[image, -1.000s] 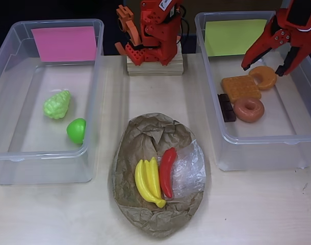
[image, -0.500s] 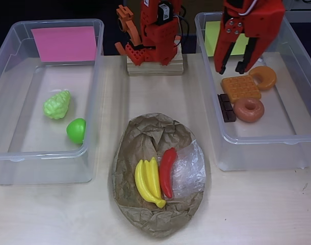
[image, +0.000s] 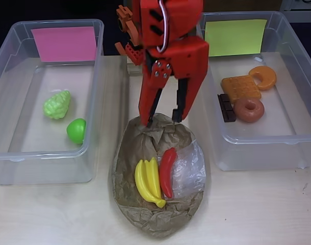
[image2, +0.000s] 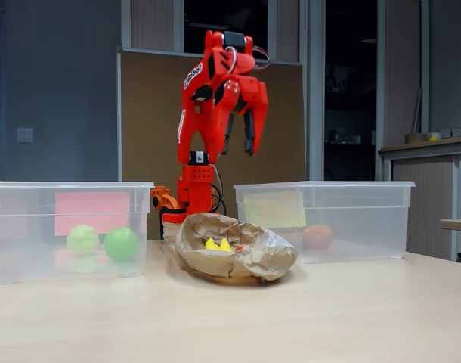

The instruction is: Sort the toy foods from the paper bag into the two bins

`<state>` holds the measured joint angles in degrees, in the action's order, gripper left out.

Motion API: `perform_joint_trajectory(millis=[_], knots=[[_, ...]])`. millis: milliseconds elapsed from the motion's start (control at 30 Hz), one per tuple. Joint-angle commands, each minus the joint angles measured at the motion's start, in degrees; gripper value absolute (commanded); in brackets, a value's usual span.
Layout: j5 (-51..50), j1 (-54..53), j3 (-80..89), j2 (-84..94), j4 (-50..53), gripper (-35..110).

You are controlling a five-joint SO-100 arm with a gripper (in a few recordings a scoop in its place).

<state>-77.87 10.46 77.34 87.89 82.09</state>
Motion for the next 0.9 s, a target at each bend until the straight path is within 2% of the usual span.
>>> perform_joint_trajectory(millis=[0,367,867], knots=[[2.9,-0.97,3.25,-1.32,-5.98,28],[2.46,-1.58,10.28,-11.6,-20.83,45],[1.49,-4.57,2.72,-26.46,-22.76,42]])
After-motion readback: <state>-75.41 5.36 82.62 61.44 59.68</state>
